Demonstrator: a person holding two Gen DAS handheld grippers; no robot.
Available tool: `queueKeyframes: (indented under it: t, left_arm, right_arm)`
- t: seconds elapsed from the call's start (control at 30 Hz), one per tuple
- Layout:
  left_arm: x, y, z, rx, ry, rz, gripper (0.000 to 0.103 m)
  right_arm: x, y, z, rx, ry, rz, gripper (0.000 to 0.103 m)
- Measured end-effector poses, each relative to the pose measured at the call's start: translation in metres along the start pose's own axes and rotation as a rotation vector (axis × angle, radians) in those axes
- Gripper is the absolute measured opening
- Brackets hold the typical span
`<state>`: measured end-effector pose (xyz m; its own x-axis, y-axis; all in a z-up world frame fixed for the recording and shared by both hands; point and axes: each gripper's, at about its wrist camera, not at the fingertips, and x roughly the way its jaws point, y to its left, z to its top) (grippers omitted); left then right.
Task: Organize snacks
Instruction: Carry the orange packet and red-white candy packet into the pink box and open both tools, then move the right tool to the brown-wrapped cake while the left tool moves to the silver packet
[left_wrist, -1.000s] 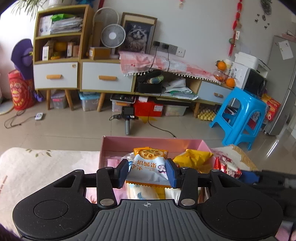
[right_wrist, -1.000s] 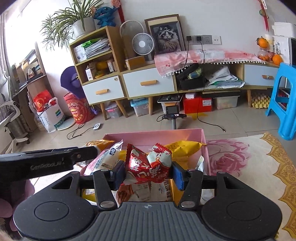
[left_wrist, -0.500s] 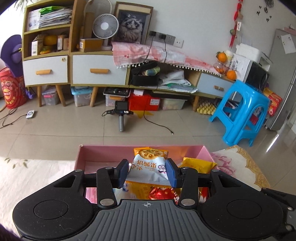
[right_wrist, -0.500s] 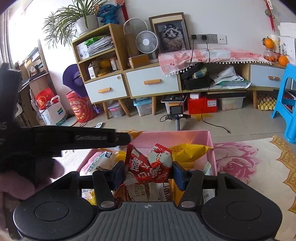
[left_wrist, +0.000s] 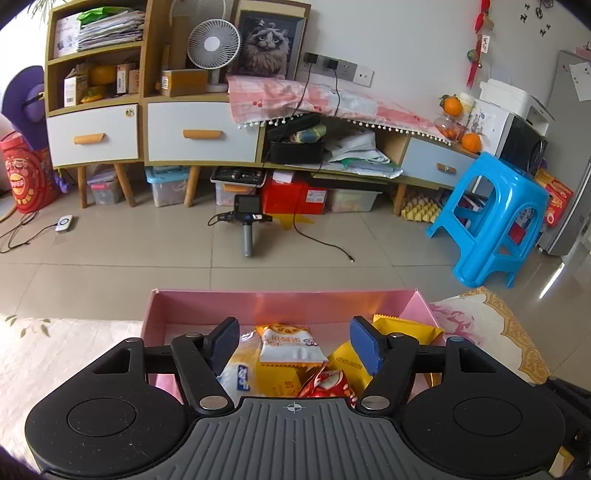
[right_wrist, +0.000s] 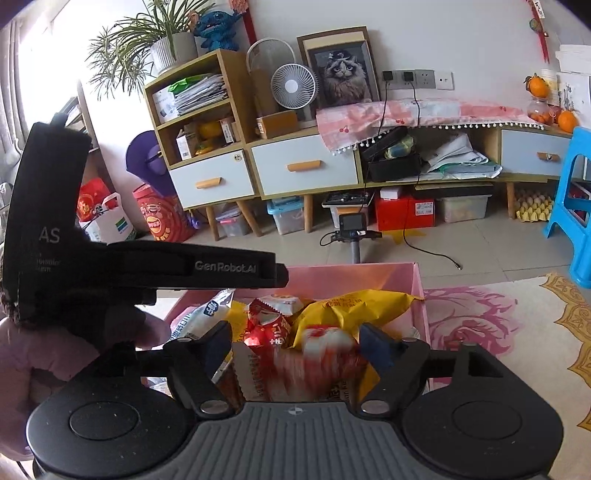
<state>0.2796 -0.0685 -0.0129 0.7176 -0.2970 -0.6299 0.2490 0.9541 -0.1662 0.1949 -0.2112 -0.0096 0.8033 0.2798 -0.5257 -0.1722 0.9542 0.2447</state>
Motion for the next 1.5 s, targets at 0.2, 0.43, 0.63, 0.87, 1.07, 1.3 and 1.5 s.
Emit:
queueKeyframes:
  t: [0.2, 0.43, 0.63, 0.87, 1.07, 1.3, 1.5]
  left_arm:
    - [-0.028, 0.004, -0.002, -0.009, -0.010, 0.009, 0.076]
    - [-0.067, 0.011, -0.015, -0.029, -0.019, -0.004, 0.086]
    - [-0.093, 0.012, -0.035, 0.009, -0.013, 0.008, 0.088]
    - [-0.123, 0.015, -0.067, 0.005, -0.003, 0.003, 0.091]
    - [-0.142, 0.007, -0.104, 0.064, 0.044, 0.052, 0.092]
    - [-0.156, -0.010, -0.144, 0.107, 0.126, 0.041, 0.092]
    - [-0.159, -0.035, -0.172, 0.177, 0.197, -0.033, 0.092]
  right_arm:
    - [-0.017, 0.004, 0.005, 0.013, -0.011, -0.013, 0.079]
    - [-0.048, 0.007, 0.009, 0.012, -0.025, -0.035, 0.084]
    - [-0.074, 0.011, 0.006, -0.021, -0.016, -0.049, 0.086]
    - [-0.094, 0.016, -0.007, -0.051, 0.010, -0.066, 0.087]
    - [-0.108, 0.017, -0.019, -0.034, 0.029, -0.079, 0.089]
    - [-0.117, 0.009, -0.049, 0.038, 0.065, -0.045, 0.091]
    - [-0.111, 0.024, -0.060, -0.013, 0.103, -0.067, 0.091]
